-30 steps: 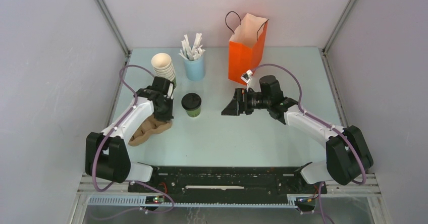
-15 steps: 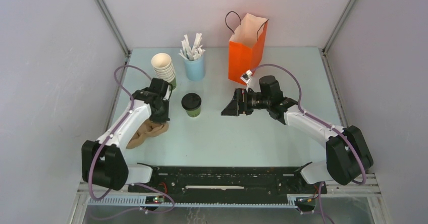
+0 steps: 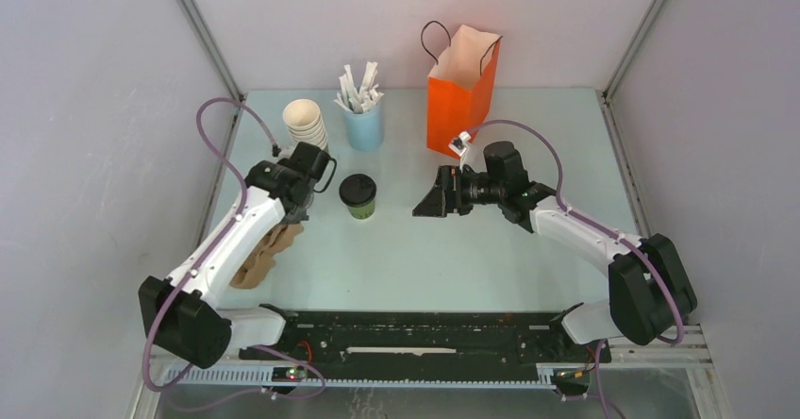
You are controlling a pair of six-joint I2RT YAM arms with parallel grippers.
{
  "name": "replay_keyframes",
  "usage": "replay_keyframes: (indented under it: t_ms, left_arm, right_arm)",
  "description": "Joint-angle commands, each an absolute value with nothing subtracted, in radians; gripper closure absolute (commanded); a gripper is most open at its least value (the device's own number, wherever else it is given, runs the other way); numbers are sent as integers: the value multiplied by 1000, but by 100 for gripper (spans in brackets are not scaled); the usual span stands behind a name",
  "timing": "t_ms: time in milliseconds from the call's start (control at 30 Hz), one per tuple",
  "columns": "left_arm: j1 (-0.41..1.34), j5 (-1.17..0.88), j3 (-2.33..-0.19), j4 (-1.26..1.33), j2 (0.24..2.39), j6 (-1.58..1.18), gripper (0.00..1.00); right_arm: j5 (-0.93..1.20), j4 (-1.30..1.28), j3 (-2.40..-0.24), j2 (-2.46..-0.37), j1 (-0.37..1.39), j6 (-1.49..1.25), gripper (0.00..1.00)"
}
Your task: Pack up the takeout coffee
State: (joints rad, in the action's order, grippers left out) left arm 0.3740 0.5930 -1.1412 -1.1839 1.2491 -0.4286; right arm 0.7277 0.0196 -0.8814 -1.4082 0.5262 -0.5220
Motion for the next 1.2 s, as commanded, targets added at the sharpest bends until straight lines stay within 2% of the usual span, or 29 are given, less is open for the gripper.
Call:
replay_keyframes:
  t_ms: [0,133,433,967,1167]
  left_arm:
    - [409,810,-1221,-1310,1285,-567,100]
    - [440,927,-1261,-1420,1344,-644,100]
    - [460,900,-1308,-1441,1315,-642,100]
    - [450,1029,-1306,-1505,1234,-650,100]
    - [480,998,-1286,-1515,1394,-683,100]
  right_arm:
    - [744,57,-880,-1413,535,-526,4]
    - [739,51,-879,-1408,534,-524,4]
    - [745,53,-880,-1411,537,-525,4]
    - [747,60,-880,-1417,537,-528,3]
    - [758,80,-880,-1436,537,-540,3]
